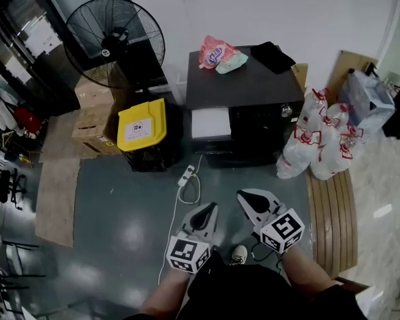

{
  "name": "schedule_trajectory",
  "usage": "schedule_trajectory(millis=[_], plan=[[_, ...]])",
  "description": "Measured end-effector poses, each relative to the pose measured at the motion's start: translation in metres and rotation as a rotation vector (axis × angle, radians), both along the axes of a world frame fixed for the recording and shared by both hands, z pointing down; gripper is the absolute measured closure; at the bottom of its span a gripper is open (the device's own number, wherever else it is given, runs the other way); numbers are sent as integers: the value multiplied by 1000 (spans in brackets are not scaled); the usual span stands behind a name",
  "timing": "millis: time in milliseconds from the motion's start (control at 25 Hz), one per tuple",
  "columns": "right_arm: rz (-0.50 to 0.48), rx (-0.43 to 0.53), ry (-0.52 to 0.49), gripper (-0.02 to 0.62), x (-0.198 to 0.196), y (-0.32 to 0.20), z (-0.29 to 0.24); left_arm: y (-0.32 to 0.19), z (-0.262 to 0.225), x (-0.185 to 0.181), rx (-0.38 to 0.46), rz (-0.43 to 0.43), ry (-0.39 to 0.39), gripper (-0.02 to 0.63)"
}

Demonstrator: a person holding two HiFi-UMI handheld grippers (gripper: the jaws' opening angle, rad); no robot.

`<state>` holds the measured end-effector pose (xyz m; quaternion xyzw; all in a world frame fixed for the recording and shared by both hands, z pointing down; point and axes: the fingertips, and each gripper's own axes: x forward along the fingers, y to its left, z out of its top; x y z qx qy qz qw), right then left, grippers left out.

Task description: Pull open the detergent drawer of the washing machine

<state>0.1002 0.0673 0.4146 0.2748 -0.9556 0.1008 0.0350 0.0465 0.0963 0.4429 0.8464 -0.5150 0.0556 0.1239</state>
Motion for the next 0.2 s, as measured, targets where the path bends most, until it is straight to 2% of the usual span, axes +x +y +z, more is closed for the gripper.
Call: schedule_trajectory(millis=[200], plan=[[5,-2,0,594,-2,-4,2,-3,-2,-2,3,3,0,592]])
